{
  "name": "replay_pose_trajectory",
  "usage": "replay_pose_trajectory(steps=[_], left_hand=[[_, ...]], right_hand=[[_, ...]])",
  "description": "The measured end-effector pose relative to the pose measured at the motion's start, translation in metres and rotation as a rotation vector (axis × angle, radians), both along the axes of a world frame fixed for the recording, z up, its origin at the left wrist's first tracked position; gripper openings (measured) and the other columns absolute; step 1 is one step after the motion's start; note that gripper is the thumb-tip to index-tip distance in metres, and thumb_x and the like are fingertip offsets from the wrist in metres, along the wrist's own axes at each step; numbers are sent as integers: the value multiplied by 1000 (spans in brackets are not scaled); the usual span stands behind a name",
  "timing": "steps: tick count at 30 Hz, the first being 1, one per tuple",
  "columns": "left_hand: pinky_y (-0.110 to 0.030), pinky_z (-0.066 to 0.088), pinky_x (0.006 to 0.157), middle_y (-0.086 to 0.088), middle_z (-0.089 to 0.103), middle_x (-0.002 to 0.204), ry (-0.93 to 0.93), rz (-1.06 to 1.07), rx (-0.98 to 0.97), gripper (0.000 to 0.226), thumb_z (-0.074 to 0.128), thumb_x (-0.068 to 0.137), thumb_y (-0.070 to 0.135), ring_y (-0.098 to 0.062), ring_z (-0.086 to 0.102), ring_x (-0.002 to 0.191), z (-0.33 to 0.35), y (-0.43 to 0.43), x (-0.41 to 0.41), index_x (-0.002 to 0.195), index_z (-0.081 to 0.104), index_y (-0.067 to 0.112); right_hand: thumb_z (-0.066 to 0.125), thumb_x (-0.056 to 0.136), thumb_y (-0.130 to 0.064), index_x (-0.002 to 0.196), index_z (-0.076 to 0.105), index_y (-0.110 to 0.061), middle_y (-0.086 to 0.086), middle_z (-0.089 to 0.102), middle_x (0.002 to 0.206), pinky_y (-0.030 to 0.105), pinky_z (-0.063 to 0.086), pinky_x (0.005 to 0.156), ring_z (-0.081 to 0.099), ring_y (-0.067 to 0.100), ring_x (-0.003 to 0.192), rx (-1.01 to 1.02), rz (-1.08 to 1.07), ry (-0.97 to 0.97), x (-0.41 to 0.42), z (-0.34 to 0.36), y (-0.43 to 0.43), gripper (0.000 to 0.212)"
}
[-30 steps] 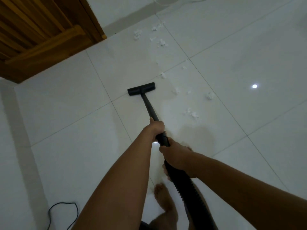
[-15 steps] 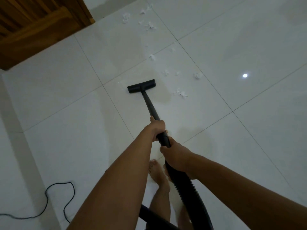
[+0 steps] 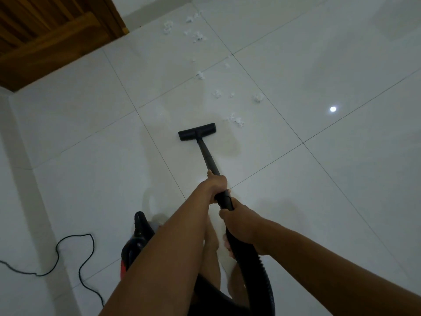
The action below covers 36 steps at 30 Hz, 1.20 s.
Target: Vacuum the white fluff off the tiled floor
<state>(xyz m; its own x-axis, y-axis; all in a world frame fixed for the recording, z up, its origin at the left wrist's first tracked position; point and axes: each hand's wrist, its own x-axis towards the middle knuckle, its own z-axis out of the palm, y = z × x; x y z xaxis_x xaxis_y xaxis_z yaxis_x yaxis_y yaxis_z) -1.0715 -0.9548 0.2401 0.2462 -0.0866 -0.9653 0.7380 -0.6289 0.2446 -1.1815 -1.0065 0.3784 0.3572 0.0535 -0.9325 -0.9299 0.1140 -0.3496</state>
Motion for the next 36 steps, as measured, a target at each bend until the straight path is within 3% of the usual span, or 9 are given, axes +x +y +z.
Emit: replay_pose_trajectory(steps=[3,7,14,17,19,33,36], left_hand=[[-29,54,57,-10,62,85,-3,-7,2,77,38,102,14,-14,60,67,3,-2,-16,160,-8,36],[-28,52,51,-9,61,85,-4,-31,-3,75,38,102,14,-14,61,68,7,-4,-27,161,-4,32],[-27,52,49,-9,60,82,11,-51,-4,75,37,102,15,-13,59,66,12,-12,-28,160,-6,33],[-30,56,65,-11,60,87,6,-21,-18,75,38,102,14,-15,60,70,6,-14,-18,160,-4,34],[-31,55,67,-11,60,88,11,-16,-21,77,38,102,13,-15,61,71,1,-14,-9,160,-6,37],[-31,57,73,-12,61,99,-42,-50,-44,76,35,105,18,-16,60,76,-30,-36,83,158,-16,41],[-30,56,67,-12,60,102,-38,-58,-51,76,34,106,20,-15,60,75,-33,-40,106,158,-17,42]], right_hand=[[42,109,-24,150,34,-20,2,53,73,16,48,55,52,9,58,-22,62,-59,-13,5,-2,41],[42,108,-29,143,38,-21,11,56,75,34,53,67,52,18,56,-41,51,-14,-25,10,-1,36],[41,108,-29,142,41,-18,6,54,75,38,54,81,53,18,64,-62,29,-45,-27,10,-8,36],[40,108,-26,147,35,-22,10,56,68,35,55,62,55,19,54,-15,-28,-10,-21,1,-9,39],[39,108,-23,148,33,-26,12,56,69,33,54,52,55,20,50,4,-50,5,-16,-9,-8,40],[43,106,-26,150,30,-35,11,58,72,21,49,38,55,10,33,-73,-90,10,65,-67,-14,46],[43,106,-26,149,28,-39,12,58,74,22,49,38,55,9,32,-72,-103,1,87,-74,-15,47]])
